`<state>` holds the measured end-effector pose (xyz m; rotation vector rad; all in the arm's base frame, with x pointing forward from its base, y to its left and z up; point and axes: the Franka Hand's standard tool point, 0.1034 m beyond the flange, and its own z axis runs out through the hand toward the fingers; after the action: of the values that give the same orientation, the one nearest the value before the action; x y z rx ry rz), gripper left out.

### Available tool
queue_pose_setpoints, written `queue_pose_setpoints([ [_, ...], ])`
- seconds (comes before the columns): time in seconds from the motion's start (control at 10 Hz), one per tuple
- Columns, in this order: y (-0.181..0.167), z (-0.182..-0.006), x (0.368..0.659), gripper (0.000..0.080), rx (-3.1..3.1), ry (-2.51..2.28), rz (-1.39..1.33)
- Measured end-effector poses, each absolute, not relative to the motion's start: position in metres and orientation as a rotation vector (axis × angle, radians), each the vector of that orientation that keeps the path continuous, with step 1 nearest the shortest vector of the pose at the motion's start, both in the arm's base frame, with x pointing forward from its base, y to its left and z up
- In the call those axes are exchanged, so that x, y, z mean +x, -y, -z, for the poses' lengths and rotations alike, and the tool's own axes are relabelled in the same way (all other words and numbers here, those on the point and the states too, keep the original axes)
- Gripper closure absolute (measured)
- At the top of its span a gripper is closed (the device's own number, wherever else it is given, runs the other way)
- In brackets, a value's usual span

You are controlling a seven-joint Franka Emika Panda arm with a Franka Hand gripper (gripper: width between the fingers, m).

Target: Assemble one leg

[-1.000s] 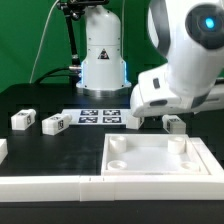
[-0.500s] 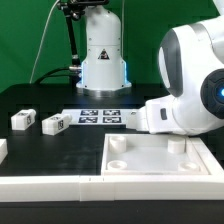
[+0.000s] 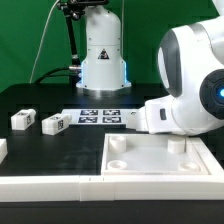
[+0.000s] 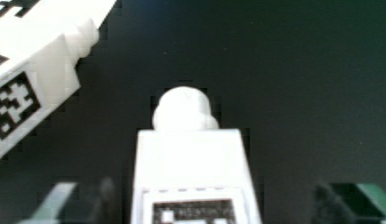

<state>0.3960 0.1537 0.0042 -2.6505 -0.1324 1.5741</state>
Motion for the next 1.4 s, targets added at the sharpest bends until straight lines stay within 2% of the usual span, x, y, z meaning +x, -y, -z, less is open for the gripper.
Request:
queue_pose_setpoints([
  [0.1,-0.154,-0.004,0.396,0.0331,-2.650,0.132,-1.574],
  [0.2,-0.154,-0.004,0.396,0.0514,-2.649,0.133,-1.576],
  [0.7,-0.153,-0.008,0.397,0.0511,-2.640,0.140,-1.587],
  [1.1,-0.140,-0.070,0.413,0.0509,-2.614,0.141,-1.619],
  [1.2,-0.140,-0.078,0.415,0.0509,-2.617,0.142,-1.616],
  [1.4,-0.141,-0.074,0.417,0.0509,-2.632,0.141,-1.588],
])
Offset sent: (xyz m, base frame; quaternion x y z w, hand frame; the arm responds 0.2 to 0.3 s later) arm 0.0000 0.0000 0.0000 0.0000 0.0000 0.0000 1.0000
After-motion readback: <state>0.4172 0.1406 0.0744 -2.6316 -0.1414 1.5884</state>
